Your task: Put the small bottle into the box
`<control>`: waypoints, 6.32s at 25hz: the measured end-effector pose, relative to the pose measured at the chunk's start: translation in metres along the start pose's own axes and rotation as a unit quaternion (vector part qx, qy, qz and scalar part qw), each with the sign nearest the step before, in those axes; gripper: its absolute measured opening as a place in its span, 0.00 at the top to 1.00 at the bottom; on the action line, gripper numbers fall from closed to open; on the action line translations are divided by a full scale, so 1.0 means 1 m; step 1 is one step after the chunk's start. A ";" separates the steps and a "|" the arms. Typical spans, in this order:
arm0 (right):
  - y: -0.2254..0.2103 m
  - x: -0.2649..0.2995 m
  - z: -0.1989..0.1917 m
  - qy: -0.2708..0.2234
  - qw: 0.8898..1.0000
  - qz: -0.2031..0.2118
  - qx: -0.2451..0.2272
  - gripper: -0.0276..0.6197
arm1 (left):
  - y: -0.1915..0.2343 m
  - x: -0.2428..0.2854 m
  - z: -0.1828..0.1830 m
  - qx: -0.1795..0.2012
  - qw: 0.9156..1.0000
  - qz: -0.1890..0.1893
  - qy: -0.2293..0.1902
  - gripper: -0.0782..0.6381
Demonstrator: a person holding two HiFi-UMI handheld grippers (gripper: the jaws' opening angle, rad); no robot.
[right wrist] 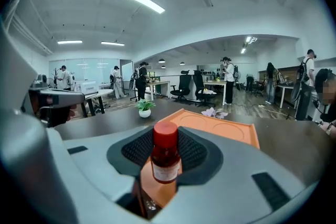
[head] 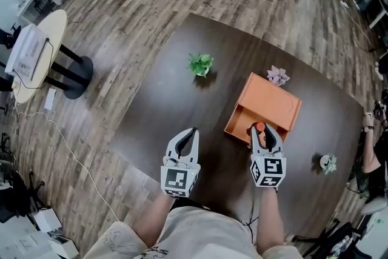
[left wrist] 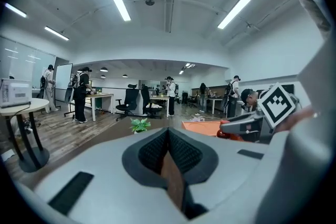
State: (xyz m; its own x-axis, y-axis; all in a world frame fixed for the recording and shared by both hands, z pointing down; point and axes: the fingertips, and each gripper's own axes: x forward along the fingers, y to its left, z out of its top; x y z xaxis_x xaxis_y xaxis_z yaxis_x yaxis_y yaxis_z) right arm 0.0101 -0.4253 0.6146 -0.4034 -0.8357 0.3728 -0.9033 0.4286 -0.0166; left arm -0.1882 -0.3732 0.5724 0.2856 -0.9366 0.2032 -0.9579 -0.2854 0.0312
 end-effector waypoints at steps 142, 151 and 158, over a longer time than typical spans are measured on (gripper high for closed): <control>-0.142 -0.244 0.072 -0.172 0.956 -0.236 -0.007 0.96 | -0.126 0.027 0.116 0.060 0.984 -0.118 -0.121 0.89; -0.143 -0.244 0.069 -0.168 0.957 -0.237 -0.009 0.96 | -0.127 0.027 0.113 0.061 0.983 -0.120 -0.121 0.89; -0.140 -0.241 0.069 -0.167 0.957 -0.236 -0.012 0.96 | -0.125 0.028 0.114 0.060 0.984 -0.119 -0.122 0.89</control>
